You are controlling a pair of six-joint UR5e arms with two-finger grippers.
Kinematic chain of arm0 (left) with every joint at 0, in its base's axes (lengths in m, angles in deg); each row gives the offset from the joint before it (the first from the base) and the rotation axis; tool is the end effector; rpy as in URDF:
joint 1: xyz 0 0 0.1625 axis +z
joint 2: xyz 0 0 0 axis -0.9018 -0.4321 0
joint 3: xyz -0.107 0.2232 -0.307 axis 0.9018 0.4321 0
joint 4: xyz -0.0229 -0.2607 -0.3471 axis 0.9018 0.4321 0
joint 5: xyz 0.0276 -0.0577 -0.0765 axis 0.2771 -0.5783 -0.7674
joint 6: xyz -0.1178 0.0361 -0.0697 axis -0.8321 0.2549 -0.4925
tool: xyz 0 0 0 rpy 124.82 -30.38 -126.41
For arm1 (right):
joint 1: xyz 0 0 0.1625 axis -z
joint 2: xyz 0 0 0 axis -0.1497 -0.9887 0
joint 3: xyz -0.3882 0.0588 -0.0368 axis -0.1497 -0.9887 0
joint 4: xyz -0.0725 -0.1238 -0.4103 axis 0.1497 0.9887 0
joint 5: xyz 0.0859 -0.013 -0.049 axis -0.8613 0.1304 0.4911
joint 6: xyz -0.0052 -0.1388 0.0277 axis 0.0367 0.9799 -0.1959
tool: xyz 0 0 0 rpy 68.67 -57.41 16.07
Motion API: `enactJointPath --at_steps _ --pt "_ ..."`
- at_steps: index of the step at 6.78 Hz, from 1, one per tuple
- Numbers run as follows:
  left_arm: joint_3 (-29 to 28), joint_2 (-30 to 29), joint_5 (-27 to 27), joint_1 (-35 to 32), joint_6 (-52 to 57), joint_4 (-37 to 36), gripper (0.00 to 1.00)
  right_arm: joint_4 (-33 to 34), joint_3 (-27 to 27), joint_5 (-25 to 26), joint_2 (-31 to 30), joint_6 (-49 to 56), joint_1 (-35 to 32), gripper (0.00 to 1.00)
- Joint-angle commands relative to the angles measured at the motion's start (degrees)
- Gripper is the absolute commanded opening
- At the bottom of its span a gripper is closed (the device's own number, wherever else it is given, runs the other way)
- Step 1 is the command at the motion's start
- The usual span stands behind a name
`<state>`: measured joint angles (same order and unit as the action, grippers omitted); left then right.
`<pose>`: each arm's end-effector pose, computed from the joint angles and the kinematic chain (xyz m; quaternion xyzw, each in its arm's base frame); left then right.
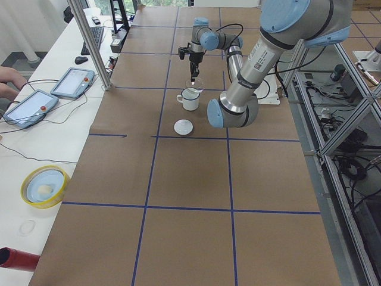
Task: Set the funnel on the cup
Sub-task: 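Lower the glass funnel into the mug and open the left gripper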
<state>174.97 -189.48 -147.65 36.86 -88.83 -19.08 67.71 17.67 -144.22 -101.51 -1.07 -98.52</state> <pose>0.5276 -0.4048 0.1175 0.0353 0.3083 -0.1372 0.9407 0.0391 -0.4694 0.6716 -0.0092 -0.3520 0.0051 0.9360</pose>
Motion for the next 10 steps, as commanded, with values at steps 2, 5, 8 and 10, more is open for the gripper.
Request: enactJointPath --at_steps 2,5,8,10 --pt "-2.3 -0.3 2.4 0.0 0.7 2.2 1.00 0.0 0.0 0.0 0.0 0.0 0.0 1.00" --pt "0.4 1.4 2.5 -0.2 0.8 2.3 1.00 0.0 0.0 0.0 0.0 0.0 0.0 1.00" --pt "11.1 8.3 1.8 -6.1 3.6 9.3 1.00 0.0 0.0 0.0 0.0 0.0 0.0 1.00" --pt "12.0 15.6 -13.4 -19.7 22.4 13.1 1.00 0.0 0.0 0.0 0.0 0.0 0.0 1.00"
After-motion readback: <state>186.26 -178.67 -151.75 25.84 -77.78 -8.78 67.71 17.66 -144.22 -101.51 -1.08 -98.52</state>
